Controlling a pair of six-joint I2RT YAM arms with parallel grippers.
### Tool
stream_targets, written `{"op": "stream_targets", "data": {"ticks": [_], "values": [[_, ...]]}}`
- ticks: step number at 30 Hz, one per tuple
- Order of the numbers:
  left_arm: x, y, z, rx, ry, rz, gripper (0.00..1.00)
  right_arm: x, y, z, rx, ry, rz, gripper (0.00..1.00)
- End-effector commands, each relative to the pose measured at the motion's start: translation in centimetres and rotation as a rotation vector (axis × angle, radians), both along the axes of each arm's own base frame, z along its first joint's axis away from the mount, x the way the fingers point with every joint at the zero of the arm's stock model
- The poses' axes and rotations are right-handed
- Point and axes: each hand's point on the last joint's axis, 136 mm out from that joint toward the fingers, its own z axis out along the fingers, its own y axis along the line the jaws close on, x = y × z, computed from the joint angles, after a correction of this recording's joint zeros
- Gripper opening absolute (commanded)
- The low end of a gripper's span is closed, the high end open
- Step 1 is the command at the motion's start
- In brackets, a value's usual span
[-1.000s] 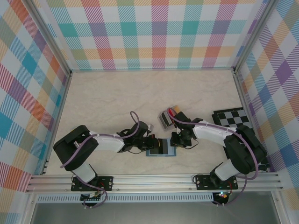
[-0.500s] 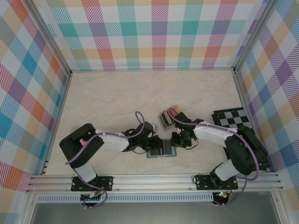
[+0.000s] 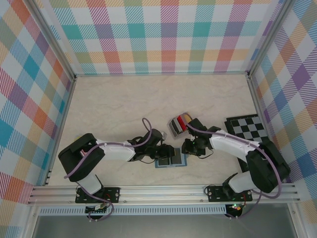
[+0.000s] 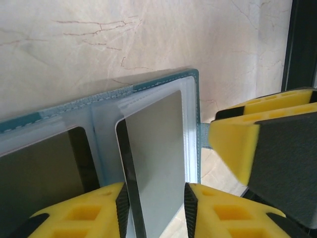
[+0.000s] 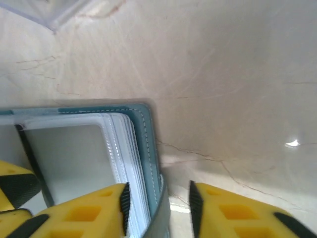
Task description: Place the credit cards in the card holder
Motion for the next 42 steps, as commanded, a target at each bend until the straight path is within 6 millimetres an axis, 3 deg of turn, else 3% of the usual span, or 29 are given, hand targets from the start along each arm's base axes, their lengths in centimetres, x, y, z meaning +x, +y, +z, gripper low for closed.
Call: {"op": "stream_targets", "data": {"ticks": [1,7,15,22,32,37,42], "values": [[-0.1,0.4,1.6,0.019,-0.045,0.001,0.45,0.8,-0.7,2.3,-0.011,-0.051,0.002,0.42],[1.5,1.4,2.8,0.055,-0.069,0.053,0.51,2.9,-2.6,5.5,-0.078,-0.151,-0.018,0.47],[8.0,1.7,3.4,0.089,-0.022,0.222,0.51,7.5,-4.7,7.9,-0.149,-0.228,-0.004,0.49],[12.1,1.2,2.1,0.133,0.029,0.295,0.49,9.9,-4.4,8.8,-0.143,-0.247,0.024,0.51],[13.9,0.3,0.1,0.157,0.063,0.302,0.49,11.2,-4.0,8.2,-0.142,-0.231,0.054,0.51],[13.8,0.4,-1.5,0.183,0.089,0.300,0.48,11.8,-3.9,7.7,-0.154,-0.224,0.077,0.51],[13.2,1.3,-2.1,0.225,0.092,0.299,0.41,13.0,-4.4,7.3,-0.226,-0.220,0.112,0.54]]}}
